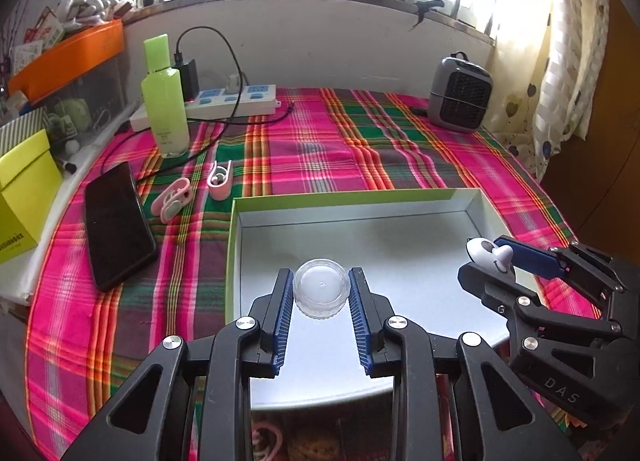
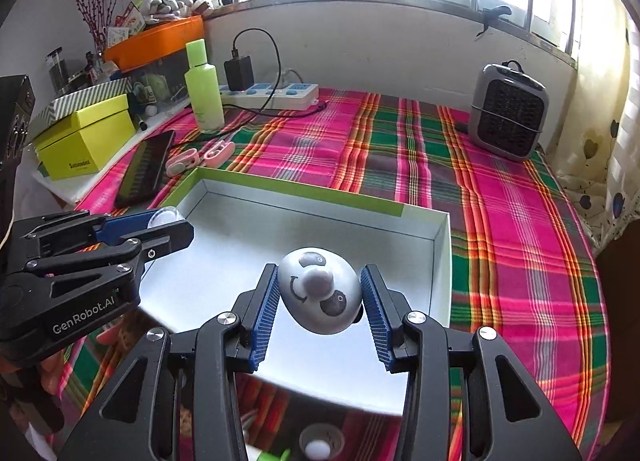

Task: Organize objects
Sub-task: 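Carry the jar and panda toy over the green box with both grippers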

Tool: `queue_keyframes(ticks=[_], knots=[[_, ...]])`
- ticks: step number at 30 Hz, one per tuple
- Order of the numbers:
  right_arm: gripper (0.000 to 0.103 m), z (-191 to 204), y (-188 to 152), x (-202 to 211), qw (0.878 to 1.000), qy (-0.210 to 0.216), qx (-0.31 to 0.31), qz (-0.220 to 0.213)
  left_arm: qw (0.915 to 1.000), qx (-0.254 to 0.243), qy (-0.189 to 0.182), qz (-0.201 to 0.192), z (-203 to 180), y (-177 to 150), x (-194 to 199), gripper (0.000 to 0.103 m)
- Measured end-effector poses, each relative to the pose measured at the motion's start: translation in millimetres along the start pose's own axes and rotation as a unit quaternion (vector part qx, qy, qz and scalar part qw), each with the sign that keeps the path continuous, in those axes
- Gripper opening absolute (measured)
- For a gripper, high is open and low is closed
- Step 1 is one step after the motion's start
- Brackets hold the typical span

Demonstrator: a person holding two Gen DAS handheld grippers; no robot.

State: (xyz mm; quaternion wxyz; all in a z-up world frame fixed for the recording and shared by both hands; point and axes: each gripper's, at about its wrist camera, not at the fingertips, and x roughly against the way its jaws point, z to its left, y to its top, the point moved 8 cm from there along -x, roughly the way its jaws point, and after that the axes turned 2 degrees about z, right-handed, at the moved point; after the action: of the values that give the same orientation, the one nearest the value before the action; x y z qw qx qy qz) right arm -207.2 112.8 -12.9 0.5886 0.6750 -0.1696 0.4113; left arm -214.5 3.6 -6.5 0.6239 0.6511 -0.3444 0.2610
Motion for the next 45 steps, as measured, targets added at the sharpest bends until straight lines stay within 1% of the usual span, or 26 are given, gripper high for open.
queue_keyframes(ticks=[7,11,14,18,20,23,30,41,45], knots=[[0.043,-4.7,11.2,-23.2,1.000,-0.005,0.002,0.017,0.9999,-0.007,0.002,0.014,1.5,9.8,-21.6,0.026],[0.043,-8.6,15.2,-37.0,1.000,-0.009,0.001,0.030,0.9997,0.003,-0.002,0.025,2.7,13.8,-33.4,0.026],[0.043,-11.5,18.1,-45.1,0.999,-0.009,-0.002,0.036,0.9996,-0.006,0.006,0.027,2.2,17.1,-40.9,0.026],[0.043,-14.1,20.6,-55.2,0.999,-0.010,-0.002,0.046,0.9994,0.001,0.006,0.035,4.9,19.0,-50.2,0.026],[0.043,-14.5,20.7,-58.3,0.999,-0.012,-0.001,0.049,0.9994,-0.007,0.010,0.033,3.7,19.7,-52.6,0.026],[0.043,-15.2,21.7,-62.1,0.999,-0.013,0.001,0.052,0.9990,-0.005,0.009,0.043,4.4,19.4,-58.6,0.026],[0.043,-15.8,19.4,-67.7,0.998,-0.016,0.005,0.059,0.9987,-0.005,0.010,0.049,3.8,17.5,-65.6,0.026],[0.043,-16.2,17.7,-72.8,0.997,-0.026,0.010,0.072,0.9985,-0.011,0.021,0.049,6.3,18.1,-68.7,0.026],[0.043,-15.5,17.8,-73.3,0.997,-0.027,0.011,0.072,0.9984,-0.007,0.023,0.052,8.8,18.0,-70.6,0.028]])
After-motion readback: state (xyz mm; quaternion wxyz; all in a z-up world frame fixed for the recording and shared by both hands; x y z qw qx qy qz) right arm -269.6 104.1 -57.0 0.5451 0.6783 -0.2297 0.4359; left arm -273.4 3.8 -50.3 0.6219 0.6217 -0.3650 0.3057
